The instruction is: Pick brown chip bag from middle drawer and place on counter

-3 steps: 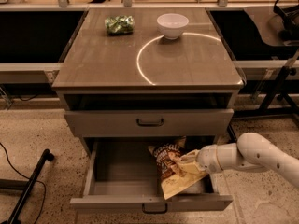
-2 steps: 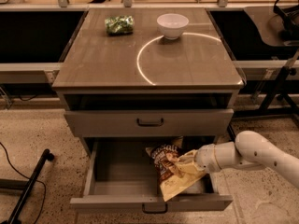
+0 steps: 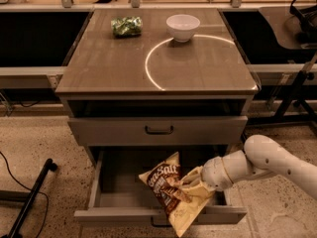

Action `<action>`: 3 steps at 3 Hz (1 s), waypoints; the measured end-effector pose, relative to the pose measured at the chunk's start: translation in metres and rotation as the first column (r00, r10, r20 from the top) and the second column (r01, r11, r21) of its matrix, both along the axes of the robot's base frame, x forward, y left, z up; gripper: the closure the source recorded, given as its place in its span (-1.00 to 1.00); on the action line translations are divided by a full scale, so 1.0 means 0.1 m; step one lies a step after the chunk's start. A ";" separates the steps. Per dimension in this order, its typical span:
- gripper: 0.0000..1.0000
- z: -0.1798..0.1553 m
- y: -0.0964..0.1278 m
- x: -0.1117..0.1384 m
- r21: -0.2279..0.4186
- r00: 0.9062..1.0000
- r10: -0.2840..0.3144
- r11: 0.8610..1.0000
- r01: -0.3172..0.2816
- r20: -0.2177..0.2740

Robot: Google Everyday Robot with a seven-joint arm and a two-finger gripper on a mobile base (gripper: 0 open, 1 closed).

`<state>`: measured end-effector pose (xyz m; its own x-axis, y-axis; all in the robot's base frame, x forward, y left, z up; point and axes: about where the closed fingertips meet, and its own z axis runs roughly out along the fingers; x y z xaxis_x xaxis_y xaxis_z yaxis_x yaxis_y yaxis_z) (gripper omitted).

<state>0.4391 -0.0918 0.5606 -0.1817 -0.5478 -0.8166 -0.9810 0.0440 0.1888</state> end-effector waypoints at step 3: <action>1.00 1.08 0.04 -0.41 0.083 0.961 0.171 0.978 -0.193 0.217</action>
Offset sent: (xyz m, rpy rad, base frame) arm -0.0479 0.0016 0.1196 0.1482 -0.2283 0.2283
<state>0.3983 -0.0877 0.6690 0.0929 -0.4673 -0.8792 -0.9886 -0.1481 -0.0258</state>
